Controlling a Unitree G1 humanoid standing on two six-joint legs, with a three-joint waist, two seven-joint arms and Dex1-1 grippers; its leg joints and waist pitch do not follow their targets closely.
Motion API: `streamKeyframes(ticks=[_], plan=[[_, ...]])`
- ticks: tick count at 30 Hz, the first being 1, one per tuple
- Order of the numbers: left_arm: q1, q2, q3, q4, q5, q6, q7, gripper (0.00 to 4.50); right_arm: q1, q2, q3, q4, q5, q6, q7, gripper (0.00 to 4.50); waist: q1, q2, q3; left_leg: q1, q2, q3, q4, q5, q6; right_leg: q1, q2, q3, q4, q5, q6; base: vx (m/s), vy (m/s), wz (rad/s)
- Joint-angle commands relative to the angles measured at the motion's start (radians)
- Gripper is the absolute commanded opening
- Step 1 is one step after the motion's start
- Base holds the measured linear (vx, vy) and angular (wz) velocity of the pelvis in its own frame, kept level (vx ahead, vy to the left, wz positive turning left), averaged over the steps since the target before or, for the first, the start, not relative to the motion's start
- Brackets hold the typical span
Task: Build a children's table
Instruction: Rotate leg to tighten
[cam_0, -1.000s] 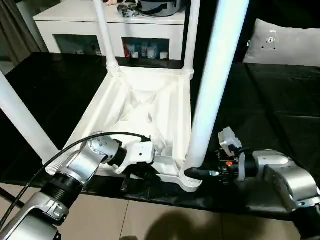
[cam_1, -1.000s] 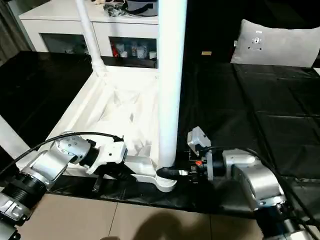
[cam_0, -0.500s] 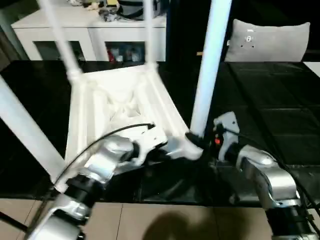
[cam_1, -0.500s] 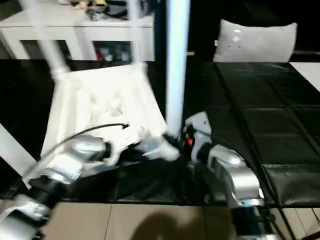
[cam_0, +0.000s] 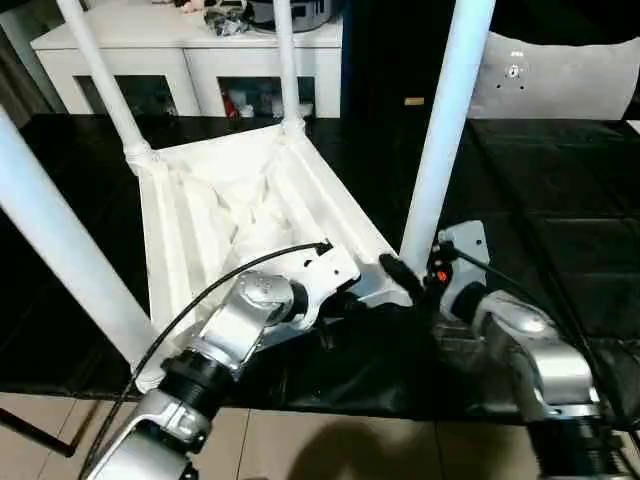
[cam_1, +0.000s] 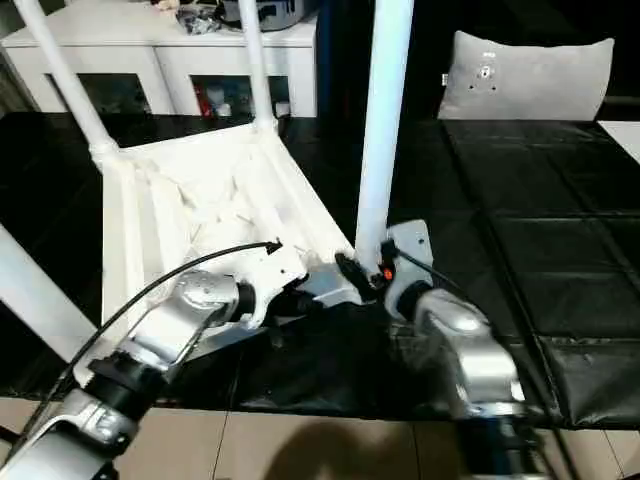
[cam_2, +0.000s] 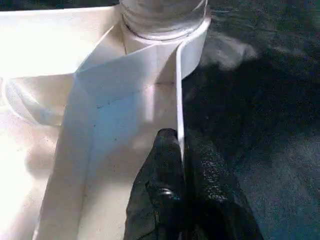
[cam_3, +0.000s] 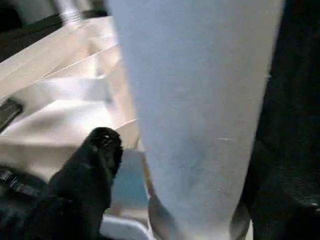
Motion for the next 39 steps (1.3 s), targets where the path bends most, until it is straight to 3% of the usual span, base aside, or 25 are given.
streamKeyframes(ticks=[1, 7, 13, 22, 39], plan=[[0.003, 0.021, -0.026, -0.037, -0.017, -0.057, -0.064, 0.00, 0.008, -0.036, 0.019, -0.028, 0.040, -0.023, 0.112, 3.99, 0.005, -0.013, -0.055, -0.009, 0.045, -0.009, -0.064, -0.112, 0.075, 0.067, -0.086, 0.050, -0.071, -0.288, -0.122, 0.000, 0.000, 0.00], [0.018, 0.094, -0.053, -0.040, -0.030, -0.142, -0.194, 0.00, 0.011, -0.177, 0.027, -0.014, 0.075, -0.046, 0.332, 4.44, 0.017, -0.015, -0.054, -0.008, 0.049, -0.009, -0.061, -0.112, 0.094, 0.065, -0.088, 0.049, -0.070, -0.295, -0.132, 0.000, 0.000, 0.00], [0.016, 0.199, -0.104, -0.041, -0.037, -0.243, -0.372, 0.00, -0.013, -0.295, 0.077, -0.002, 0.108, -0.051, 0.548, 4.44, 0.037, -0.016, -0.054, -0.004, 0.053, -0.009, -0.061, -0.119, 0.095, 0.061, -0.089, 0.048, -0.069, -0.332, -0.129, 0.000, 0.000, 0.00], [0.010, 0.253, -0.142, -0.073, -0.055, -0.288, -0.502, 0.00, -0.036, -0.319, 0.126, -0.001, 0.146, -0.037, 0.684, 3.64, 0.057, -0.021, -0.057, -0.004, 0.058, -0.008, -0.059, -0.099, 0.093, 0.059, -0.092, 0.049, -0.059, -0.299, -0.154, 0.000, 0.000, 0.00], [0.003, 0.249, -0.139, -0.040, -0.042, -0.302, -0.481, 0.00, -0.006, -0.307, 0.143, -0.049, 0.245, 0.045, 0.754, 2.23, 0.063, -0.021, -0.058, -0.004, 0.056, -0.008, -0.059, -0.103, 0.079, 0.059, -0.091, 0.047, -0.064, -0.325, -0.135, 0.000, 0.000, 0.00]])
